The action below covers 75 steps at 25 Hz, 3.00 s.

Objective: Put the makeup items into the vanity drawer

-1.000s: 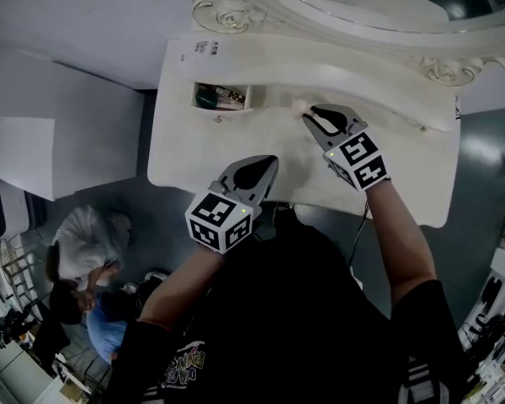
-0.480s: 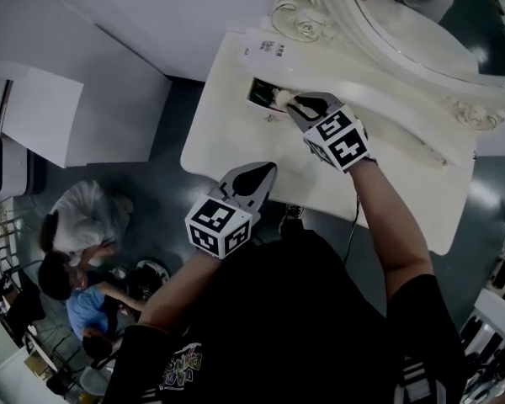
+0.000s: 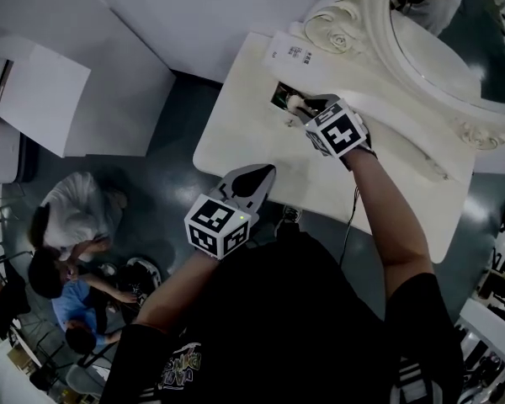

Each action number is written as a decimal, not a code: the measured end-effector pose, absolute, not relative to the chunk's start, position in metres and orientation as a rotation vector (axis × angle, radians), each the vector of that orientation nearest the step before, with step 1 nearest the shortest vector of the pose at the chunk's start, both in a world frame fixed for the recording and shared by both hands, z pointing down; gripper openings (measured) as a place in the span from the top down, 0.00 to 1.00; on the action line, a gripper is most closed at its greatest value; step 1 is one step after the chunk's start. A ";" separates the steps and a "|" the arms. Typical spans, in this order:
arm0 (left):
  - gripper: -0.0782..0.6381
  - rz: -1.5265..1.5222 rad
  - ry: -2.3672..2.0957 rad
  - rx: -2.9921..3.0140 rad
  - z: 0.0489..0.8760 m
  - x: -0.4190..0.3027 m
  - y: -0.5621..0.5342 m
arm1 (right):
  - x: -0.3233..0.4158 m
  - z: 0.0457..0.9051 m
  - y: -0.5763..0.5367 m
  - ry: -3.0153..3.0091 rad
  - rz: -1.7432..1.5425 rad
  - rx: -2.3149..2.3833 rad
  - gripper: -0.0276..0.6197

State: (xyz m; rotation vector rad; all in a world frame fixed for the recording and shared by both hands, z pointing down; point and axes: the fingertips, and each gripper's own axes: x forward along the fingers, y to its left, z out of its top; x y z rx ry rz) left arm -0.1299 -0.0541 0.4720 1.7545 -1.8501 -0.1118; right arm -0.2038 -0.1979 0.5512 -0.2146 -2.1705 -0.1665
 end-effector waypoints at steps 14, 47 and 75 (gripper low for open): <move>0.89 -0.147 -1.803 1.783 0.477 -0.155 -0.044 | -0.219 0.574 -0.205 -2.018 -0.119 -0.070 0.77; 0.89 -0.087 -1.679 1.965 0.457 -0.133 -0.044 | -0.155 0.485 -0.220 -2.423 0.207 0.326 0.91; 0.89 0.085 -1.161 2.393 0.419 -0.029 -0.008 | 0.048 0.392 -0.048 -2.727 0.730 1.059 0.91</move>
